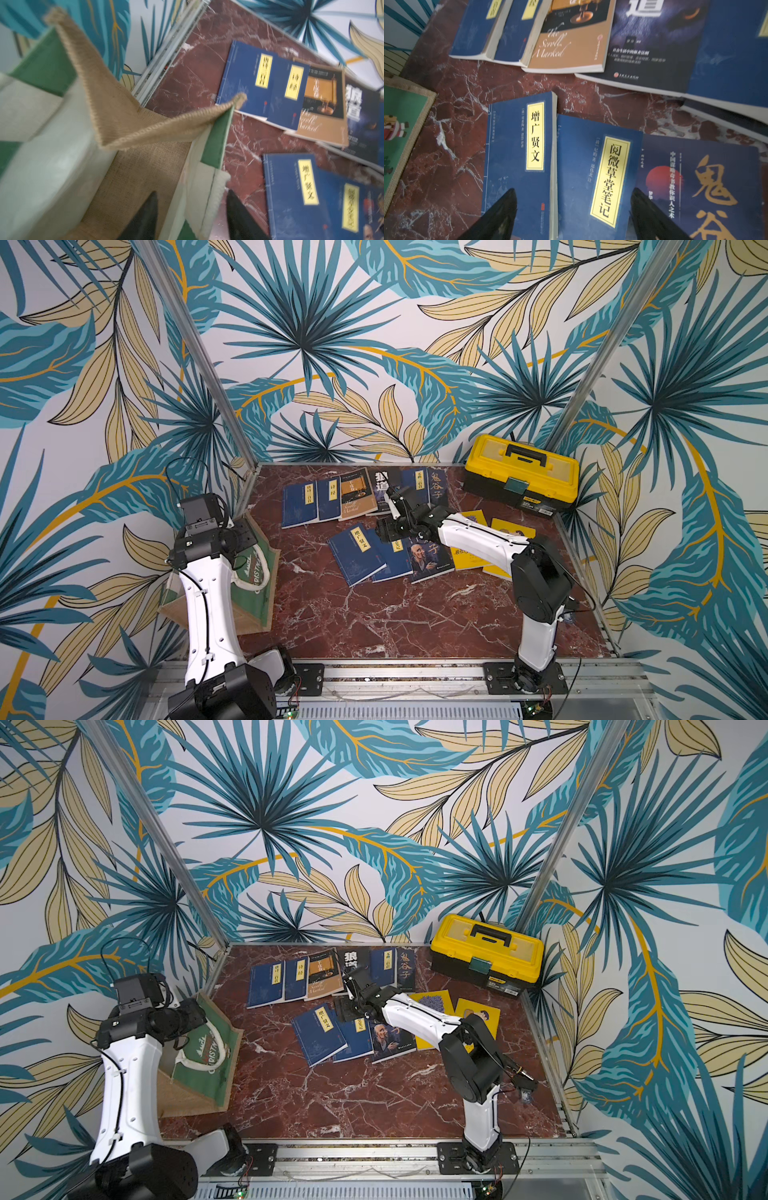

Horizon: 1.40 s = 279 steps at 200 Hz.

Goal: Put the books into the canvas bag
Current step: Move the canvas bag to the center of the board.

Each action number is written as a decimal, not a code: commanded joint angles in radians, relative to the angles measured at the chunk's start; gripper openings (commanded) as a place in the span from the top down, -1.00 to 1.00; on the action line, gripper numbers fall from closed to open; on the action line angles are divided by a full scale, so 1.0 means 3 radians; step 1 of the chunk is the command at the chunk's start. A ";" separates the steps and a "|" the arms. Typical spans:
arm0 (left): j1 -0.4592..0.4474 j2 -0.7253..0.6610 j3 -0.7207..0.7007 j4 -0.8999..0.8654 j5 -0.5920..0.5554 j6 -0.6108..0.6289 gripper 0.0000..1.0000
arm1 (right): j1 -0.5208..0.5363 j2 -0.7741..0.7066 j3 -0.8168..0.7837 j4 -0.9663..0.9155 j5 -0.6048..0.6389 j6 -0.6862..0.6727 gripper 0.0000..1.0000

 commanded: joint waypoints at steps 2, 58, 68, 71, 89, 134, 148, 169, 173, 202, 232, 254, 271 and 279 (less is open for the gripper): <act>0.0016 -0.0156 -0.0165 -0.0081 0.0301 0.0072 0.57 | -0.0020 0.0027 -0.0001 -0.0140 -0.0111 0.0100 -0.69; -0.0656 -0.0180 0.0121 -0.0222 0.0449 -0.0171 1.00 | -0.0020 -0.0036 -0.0044 -0.0204 -0.0015 0.0070 -0.69; -0.0817 -0.0164 0.0198 -0.0226 0.0407 -0.0272 1.00 | -0.0020 -0.0036 -0.0039 -0.0219 -0.0019 0.0091 -0.69; -0.0869 -0.0156 0.0217 -0.0226 0.0394 -0.0300 1.00 | -0.0020 -0.0036 -0.0037 -0.0225 -0.0023 0.0098 -0.69; -0.1140 -0.0108 0.0275 -0.0224 0.0288 -0.0500 1.00 | -0.0020 -0.0036 -0.0028 -0.0269 -0.0050 0.0131 -0.69; -0.1450 0.0059 0.0267 -0.0225 0.0088 -0.1038 1.00 | -0.0019 -0.0031 -0.0007 -0.0385 -0.0108 0.0192 -0.65; -0.1503 0.0092 0.0286 -0.0224 -0.0014 -0.1063 0.99 | -0.0020 -0.0036 -0.0005 -0.0408 -0.0125 0.0213 -0.64; -0.1583 0.0096 0.0384 -0.0224 -0.0017 -0.1066 0.30 | -0.0020 -0.0047 -0.0001 -0.0439 -0.0160 0.0219 -0.62; -0.1612 0.0093 0.0418 -0.0224 -0.0007 -0.1035 0.26 | -0.0020 -0.0046 0.0000 -0.0446 -0.0157 0.0219 -0.62; -0.1866 0.0105 0.0747 -0.0302 0.0029 -0.0913 0.14 | -0.0020 -0.0029 0.0031 -0.0480 -0.0163 0.0230 -0.59; -0.2252 0.0196 0.1071 -0.0365 -0.0120 -0.0911 0.04 | -0.0020 0.0107 0.0229 -0.0608 -0.0207 0.0273 -0.55; -0.2607 0.0383 0.1137 -0.0358 -0.0298 -0.0963 0.03 | -0.0020 0.0175 0.0328 -0.0645 -0.0240 0.0321 -0.52; -0.2938 0.0596 0.1097 -0.0352 -0.0423 -0.1077 0.03 | -0.0025 0.0194 0.0337 -0.0629 -0.0244 0.0357 -0.52; -0.3039 0.0717 0.1067 -0.0350 -0.0404 -0.1164 0.03 | -0.0023 0.0206 0.0348 -0.0631 -0.0252 0.0370 -0.51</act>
